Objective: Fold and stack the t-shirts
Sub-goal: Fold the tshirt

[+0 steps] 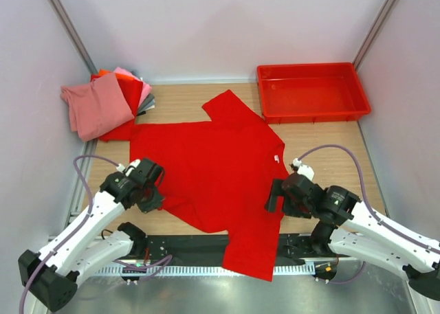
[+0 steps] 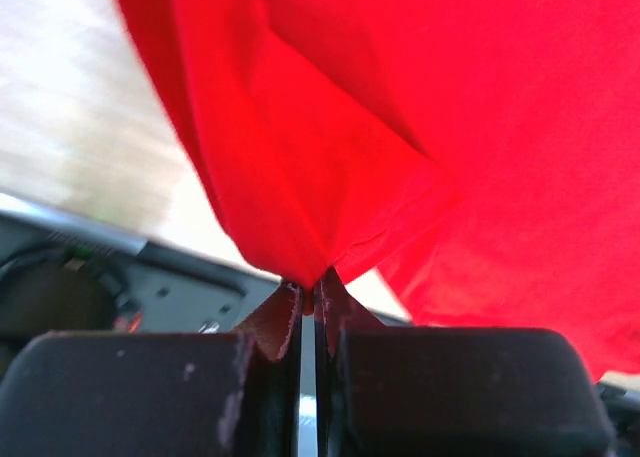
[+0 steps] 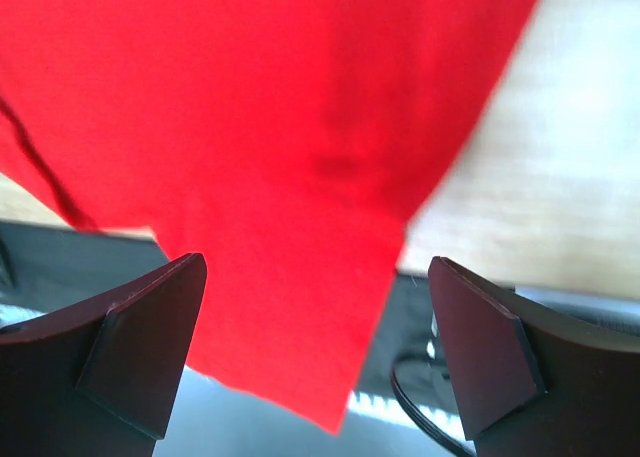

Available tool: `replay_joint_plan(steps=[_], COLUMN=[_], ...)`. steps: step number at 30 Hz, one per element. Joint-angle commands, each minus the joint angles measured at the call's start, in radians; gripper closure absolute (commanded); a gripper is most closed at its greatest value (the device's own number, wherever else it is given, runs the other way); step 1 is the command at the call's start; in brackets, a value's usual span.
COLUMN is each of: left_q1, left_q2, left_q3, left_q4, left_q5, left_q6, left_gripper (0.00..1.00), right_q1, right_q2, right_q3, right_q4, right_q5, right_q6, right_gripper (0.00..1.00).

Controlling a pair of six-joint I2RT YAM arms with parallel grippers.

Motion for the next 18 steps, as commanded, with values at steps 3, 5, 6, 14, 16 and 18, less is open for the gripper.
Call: replay_joint_plan(steps=[3,5,6,14,16,18], left_q1=[-0.003,-0.003,-0.003,-0.003,-0.003,-0.003], left_q2=[-0.081,-0.098,-0.108,-0.131,-0.137,-0.144], left_q3=[0.051,0.06,0.065,0.148,0.157,0.156], left_q4=[-0.206,-0.232,-0.242,-0.361,-0.386,-0.387], left_q5=[0.002,-0.004,-0.013,-0.112,-0.124,-0.136], left_q6=[0.031,0.033,0.04,0.086,0.098,0.106], left_gripper=[1.0,1.0,1.0,1.0,1.0,1.0], right_q1=[0.097,0.184,0.218,0.586,0.648,0.743], right_q2=[0.007,0.024,0.032,0.197,0.255,0.353], right_q3=[-0.081,-0.107,-0.114,-0.128,-0.095,-0.065], right_q4=[-0.094,-0.081,-0.068,0.104,0.13,0.143], right_q5=[-0.112,-0.127,-0.127,-0.132,-0.13,-0.129], right_q6=[0.151,0.177,0.216,0.413,0.454,0.477], right_gripper=[0.0,0.0,0.0,0.05,0.06,0.06])
